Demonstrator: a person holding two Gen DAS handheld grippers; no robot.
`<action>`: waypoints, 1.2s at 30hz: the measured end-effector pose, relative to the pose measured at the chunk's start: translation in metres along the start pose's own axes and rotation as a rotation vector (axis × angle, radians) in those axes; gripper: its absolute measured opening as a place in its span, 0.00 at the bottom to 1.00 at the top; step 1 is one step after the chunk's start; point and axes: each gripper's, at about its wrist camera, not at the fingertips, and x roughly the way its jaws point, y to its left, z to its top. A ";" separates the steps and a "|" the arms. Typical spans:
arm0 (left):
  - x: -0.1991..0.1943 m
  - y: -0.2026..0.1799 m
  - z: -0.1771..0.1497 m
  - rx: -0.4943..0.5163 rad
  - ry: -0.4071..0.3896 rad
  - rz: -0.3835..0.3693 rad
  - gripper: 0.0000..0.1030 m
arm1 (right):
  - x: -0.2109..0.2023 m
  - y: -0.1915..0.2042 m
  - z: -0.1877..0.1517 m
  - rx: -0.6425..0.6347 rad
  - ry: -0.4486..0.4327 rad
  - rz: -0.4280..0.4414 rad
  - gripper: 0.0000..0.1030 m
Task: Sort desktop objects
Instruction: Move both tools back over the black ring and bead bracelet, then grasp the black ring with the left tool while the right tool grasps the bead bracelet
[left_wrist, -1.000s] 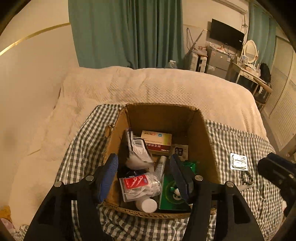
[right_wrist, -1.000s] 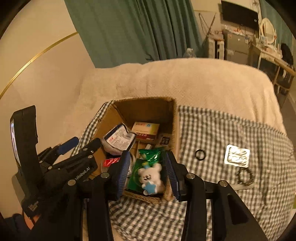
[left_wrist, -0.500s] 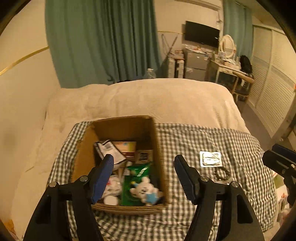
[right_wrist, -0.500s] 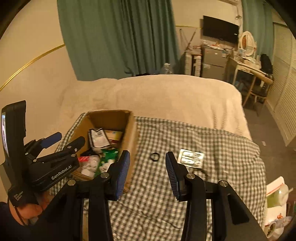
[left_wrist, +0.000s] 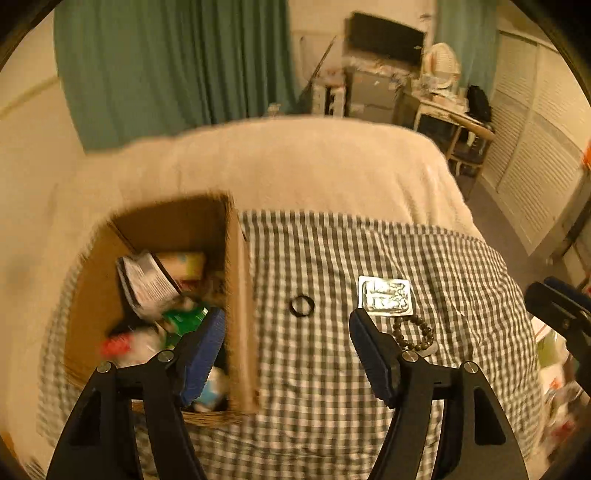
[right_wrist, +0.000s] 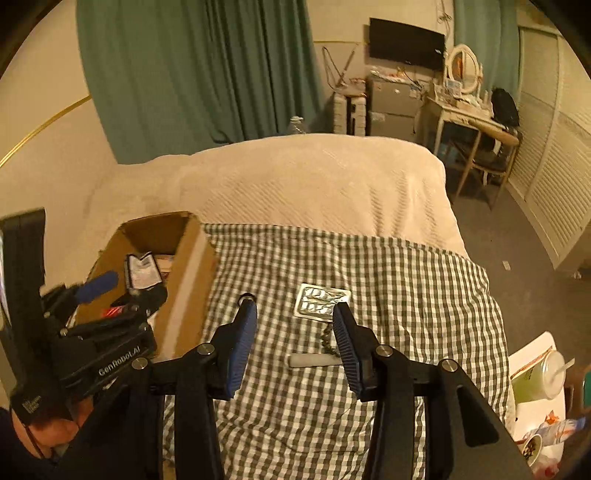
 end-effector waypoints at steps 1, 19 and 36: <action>0.014 0.002 0.000 -0.052 0.034 -0.008 0.70 | 0.006 -0.006 0.000 0.012 0.007 0.002 0.41; 0.166 -0.055 -0.017 0.116 0.008 0.004 0.70 | 0.191 -0.093 -0.046 0.039 0.210 -0.023 0.46; 0.233 -0.029 -0.030 0.136 0.043 0.037 0.70 | 0.262 -0.108 -0.070 0.078 0.289 0.050 0.46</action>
